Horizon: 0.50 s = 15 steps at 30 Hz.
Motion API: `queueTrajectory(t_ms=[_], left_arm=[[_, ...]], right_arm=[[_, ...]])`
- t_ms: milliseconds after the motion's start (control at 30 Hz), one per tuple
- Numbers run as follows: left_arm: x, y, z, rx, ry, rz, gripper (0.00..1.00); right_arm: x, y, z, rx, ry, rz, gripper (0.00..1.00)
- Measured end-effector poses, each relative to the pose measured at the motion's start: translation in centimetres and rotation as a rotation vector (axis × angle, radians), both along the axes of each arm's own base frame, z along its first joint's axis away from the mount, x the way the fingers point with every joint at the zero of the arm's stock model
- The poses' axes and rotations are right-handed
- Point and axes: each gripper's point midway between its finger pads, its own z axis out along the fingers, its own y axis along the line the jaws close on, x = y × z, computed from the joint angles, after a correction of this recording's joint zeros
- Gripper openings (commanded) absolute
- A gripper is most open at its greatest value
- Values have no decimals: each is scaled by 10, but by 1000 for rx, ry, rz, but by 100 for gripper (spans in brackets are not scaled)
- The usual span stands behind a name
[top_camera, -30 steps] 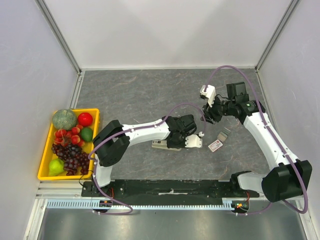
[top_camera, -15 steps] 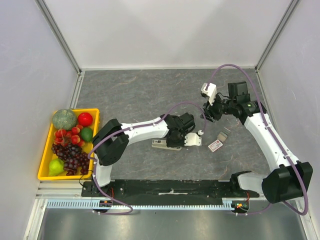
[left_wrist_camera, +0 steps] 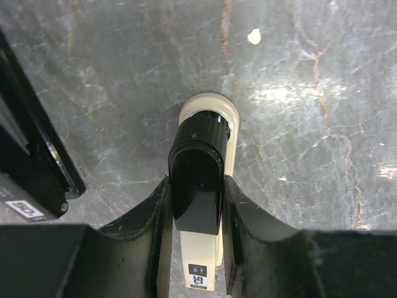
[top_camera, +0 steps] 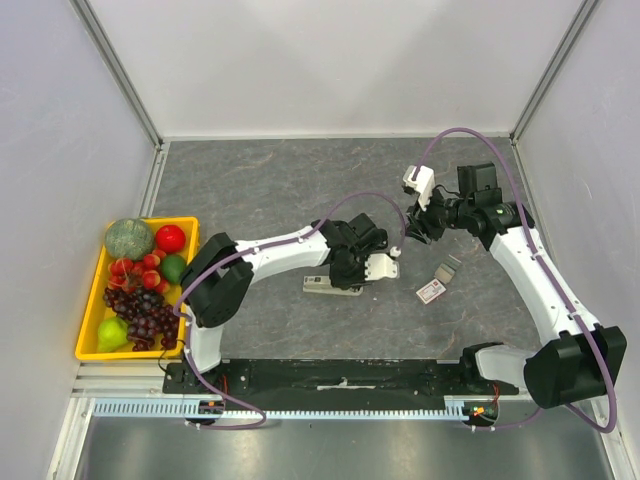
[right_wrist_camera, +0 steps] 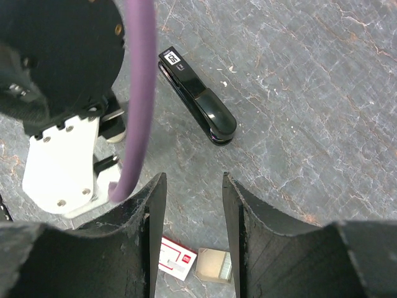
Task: Load the staples into the stapler
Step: Close the stapler at the center of the board.
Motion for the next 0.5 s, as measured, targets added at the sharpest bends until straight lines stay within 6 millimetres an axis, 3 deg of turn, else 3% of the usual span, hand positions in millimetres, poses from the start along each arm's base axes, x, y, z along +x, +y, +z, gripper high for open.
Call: queueTrajectory(t_ms=[167,500], left_arm=[[12,6,3,-26,-10,43,2],[9,5,-2,-42,-25,50,2]], right_arm=[[-1,1,0,2,4,3,49],[-1,0,0,2,4,2,49]])
